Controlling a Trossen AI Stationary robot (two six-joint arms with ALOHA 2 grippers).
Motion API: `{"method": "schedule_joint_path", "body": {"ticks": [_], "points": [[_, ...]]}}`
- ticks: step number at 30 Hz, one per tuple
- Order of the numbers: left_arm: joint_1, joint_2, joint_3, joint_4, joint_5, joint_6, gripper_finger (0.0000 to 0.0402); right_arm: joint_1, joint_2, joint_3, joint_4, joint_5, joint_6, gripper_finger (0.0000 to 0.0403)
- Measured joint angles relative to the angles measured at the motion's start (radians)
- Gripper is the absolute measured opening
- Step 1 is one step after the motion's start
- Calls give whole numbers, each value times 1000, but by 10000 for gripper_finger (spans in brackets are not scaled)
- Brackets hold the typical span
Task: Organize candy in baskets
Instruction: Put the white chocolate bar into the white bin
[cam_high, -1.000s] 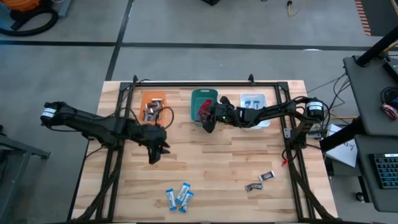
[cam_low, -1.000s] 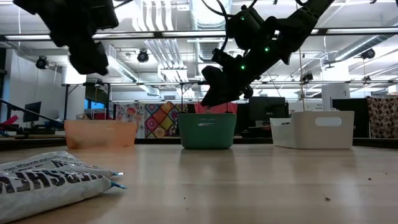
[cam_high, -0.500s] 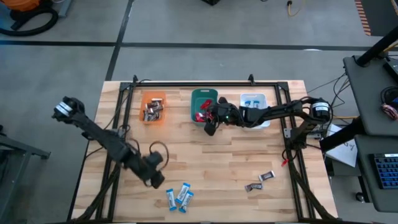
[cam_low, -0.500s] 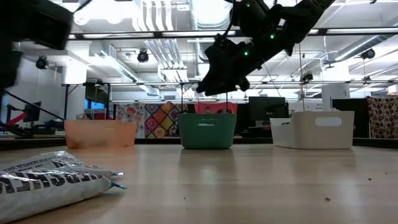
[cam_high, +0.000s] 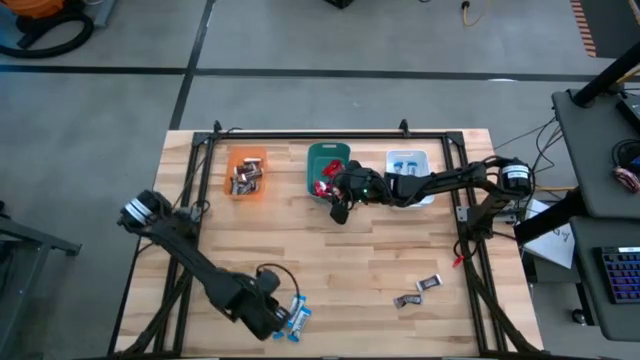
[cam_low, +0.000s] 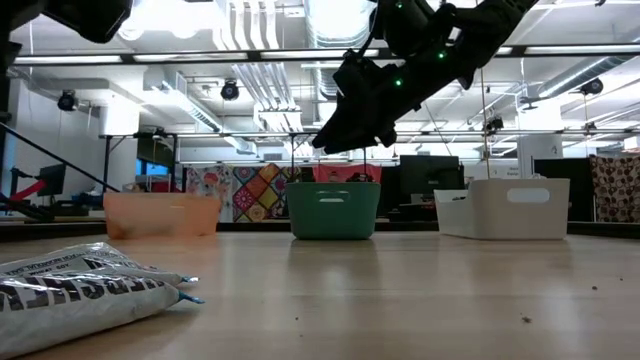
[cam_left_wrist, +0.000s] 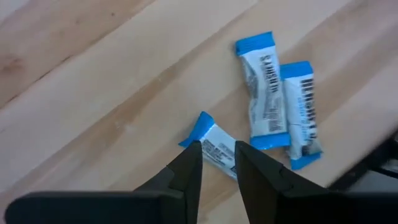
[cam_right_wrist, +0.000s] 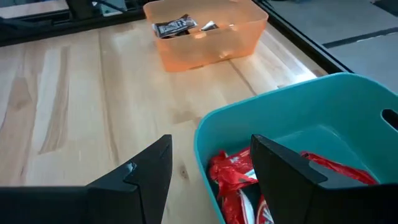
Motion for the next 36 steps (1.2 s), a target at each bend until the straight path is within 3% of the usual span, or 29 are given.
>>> {"method": "schedule_joint_path", "body": {"ticks": [8, 15, 20, 29, 36], "points": [[-32, 147, 175, -67, 1, -84, 128, 32, -1, 1, -20, -1, -11, 208], [-39, 221, 224, -71, 1, -142, 200, 44, -5, 58, -160, -1, -18, 208], [-39, 265, 226, -77, 2, -174, 228, 53, -5, 71, -188, -4, -43, 208], [-40, 299, 226, -119, 9, -223, 220, 61, -5, 71, -212, -19, -47, 208], [-40, 308, 224, -120, 9, -218, 166, 63, -5, 71, -223, -20, -46, 208]]}}
